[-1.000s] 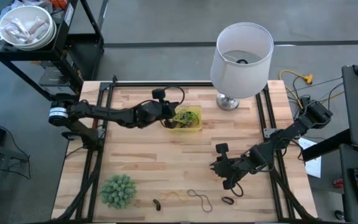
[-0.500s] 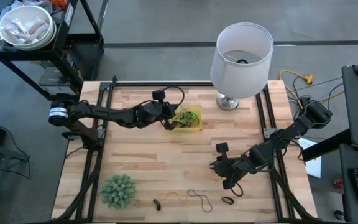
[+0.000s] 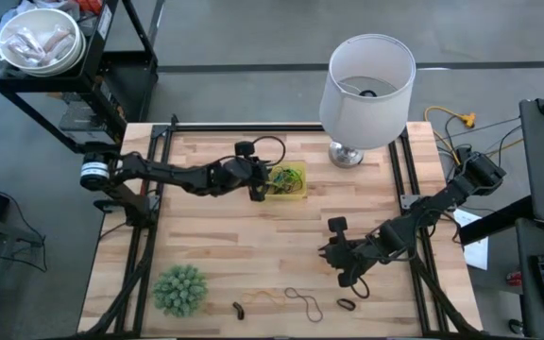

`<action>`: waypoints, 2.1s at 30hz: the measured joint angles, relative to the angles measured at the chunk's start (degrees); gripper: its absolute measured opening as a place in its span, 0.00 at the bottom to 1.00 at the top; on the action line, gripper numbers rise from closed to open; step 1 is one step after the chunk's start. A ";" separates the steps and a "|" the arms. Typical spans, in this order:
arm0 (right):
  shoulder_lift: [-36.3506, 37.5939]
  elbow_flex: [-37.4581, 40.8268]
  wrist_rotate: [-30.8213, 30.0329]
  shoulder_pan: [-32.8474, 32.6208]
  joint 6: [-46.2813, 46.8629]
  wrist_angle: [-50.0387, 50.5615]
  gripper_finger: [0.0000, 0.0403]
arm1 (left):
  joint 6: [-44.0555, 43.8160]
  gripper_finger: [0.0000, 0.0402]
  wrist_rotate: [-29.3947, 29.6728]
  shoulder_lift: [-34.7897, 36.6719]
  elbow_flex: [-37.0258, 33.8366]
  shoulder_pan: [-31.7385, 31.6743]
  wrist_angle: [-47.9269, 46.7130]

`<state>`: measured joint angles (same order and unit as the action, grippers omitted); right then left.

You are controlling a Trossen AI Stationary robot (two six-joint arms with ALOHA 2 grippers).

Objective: Pick and place rubber bands into bin
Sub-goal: Put the black rubber band into the yellow bin

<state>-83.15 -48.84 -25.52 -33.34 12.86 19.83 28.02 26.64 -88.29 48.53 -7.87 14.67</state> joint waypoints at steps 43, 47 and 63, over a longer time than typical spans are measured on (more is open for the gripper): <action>0.00 0.35 0.00 0.00 -3.32 -3.18 0.14 | -20.12 0.24 -30.64 3.10 3.45 35.66 -22.60; 0.00 0.35 0.00 -0.01 -4.22 -4.41 0.14 | -17.29 0.24 -32.00 -0.42 8.58 37.38 -25.47; 0.00 0.66 0.03 -0.02 -4.07 -4.73 0.14 | -22.96 0.24 -32.02 -22.25 39.02 43.08 -55.97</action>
<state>-83.15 -48.18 -25.50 -33.36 8.80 15.09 5.06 -5.38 -110.53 87.55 35.21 -41.30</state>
